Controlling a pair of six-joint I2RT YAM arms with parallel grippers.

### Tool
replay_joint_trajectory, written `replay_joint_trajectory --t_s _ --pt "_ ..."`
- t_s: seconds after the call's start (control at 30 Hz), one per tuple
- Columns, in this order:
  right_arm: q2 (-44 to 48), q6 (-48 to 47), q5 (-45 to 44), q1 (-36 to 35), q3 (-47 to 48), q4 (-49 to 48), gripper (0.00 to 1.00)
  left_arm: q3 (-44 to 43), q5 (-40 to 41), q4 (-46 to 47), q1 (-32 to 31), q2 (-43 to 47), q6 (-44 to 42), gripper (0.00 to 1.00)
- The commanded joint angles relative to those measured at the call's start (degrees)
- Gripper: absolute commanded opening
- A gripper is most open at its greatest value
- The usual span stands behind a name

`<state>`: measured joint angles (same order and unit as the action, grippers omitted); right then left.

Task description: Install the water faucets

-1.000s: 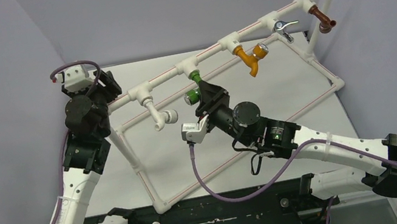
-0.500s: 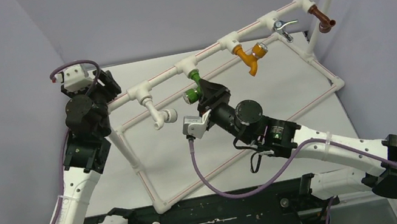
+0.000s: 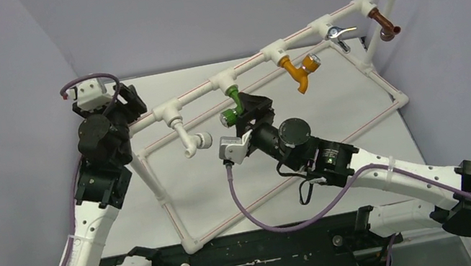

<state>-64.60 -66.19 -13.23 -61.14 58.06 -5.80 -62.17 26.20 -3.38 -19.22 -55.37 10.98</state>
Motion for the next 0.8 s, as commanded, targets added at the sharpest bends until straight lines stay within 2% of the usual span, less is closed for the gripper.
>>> replay_joint_trajectory --t_s 0.0,0.13,0.27,0.5,0.77 --pt "2.2 6.7 2.0 0.2 5.0 5.3 0.68 1.9 -1.9 -11.5 -0.9 -1.4 -0.6 0.64" --pt "4.8 9.7 3.8 -0.6 7.0 12.5 0.82 0.3 -2.4 -11.8 -0.9 -1.7 0.3 0.67" --pt "9.1 13.6 5.6 -1.1 7.0 16.6 0.92 -1.7 -2.9 -11.2 -0.8 -1.4 0.9 0.71" --pt "17.3 23.5 7.5 -1.1 5.2 20.4 0.98 -8.8 -2.5 -10.4 -0.8 -0.6 -0.3 0.79" --pt "24.9 36.5 0.5 -1.1 0.0 20.4 1.0 -14.5 -5.1 -6.2 -0.8 4.3 -1.1 0.84"
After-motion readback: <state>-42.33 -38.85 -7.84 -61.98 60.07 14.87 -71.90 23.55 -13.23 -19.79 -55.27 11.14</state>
